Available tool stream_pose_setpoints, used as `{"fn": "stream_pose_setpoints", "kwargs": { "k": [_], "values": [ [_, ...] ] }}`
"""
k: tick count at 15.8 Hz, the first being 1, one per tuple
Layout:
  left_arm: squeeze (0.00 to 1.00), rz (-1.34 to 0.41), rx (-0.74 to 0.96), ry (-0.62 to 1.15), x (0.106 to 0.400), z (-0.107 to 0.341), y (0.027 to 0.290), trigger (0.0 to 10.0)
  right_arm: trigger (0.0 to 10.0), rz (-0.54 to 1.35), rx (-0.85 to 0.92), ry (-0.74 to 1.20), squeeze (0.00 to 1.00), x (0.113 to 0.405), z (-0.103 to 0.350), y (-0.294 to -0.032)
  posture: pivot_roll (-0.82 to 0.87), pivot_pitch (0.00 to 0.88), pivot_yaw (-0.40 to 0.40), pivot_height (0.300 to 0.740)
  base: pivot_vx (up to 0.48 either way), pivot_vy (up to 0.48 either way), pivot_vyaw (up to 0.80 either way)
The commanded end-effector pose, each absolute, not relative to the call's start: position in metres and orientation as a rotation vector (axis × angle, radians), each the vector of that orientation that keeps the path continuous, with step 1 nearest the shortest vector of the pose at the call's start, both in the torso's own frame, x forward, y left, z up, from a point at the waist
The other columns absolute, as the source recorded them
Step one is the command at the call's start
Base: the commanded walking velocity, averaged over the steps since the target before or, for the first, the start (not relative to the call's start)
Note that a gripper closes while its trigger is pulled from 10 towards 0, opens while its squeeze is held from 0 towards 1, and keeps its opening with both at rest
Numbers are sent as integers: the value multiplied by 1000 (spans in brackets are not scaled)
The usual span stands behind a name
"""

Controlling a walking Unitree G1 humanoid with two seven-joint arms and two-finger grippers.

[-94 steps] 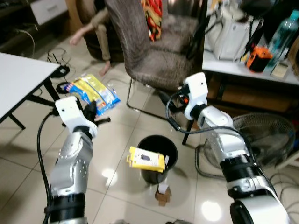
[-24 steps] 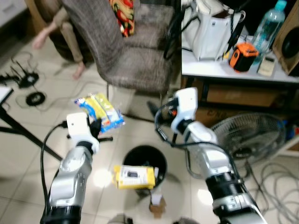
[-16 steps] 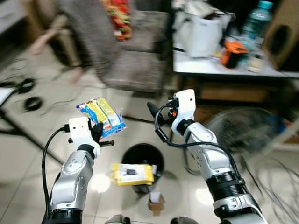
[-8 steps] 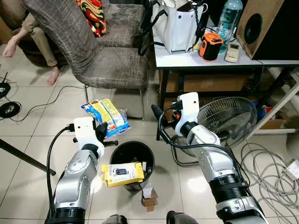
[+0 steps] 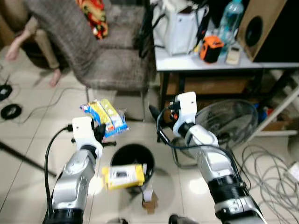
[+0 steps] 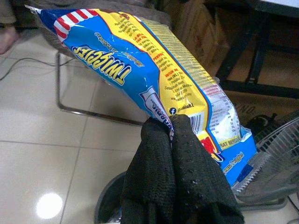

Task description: Picking trash to rubbish bin

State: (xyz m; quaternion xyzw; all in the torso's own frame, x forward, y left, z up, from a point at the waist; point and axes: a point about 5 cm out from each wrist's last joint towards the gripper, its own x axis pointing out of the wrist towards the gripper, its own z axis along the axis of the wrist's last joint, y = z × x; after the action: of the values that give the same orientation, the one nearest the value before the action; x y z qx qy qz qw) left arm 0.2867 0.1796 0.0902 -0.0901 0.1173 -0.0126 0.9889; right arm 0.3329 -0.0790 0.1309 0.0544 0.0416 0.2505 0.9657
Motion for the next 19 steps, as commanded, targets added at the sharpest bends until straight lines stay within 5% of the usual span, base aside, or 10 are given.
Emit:
{"fn": "stream_pose_setpoints", "kwargs": {
  "k": [1, 7, 19],
  "values": [
    [0, -35, -174, 241, 286, 90, 179, 10000, 10000, 518, 106, 78, 0, 332, 134, -78, -64, 141, 41, 740, 458, 0, 0],
    [0, -28, -176, 247, 285, 90, 180, 10000, 10000, 521, 109, 91, 0, 332, 132, -78, -63, 143, 41, 740, 424, 0, 0],
    [0, -21, -185, 285, 280, 81, 176, 10000, 10000, 551, 99, 181, 0, 325, 112, -78, -68, 152, 34, 740, 0, 0, 0]
  ]
}}
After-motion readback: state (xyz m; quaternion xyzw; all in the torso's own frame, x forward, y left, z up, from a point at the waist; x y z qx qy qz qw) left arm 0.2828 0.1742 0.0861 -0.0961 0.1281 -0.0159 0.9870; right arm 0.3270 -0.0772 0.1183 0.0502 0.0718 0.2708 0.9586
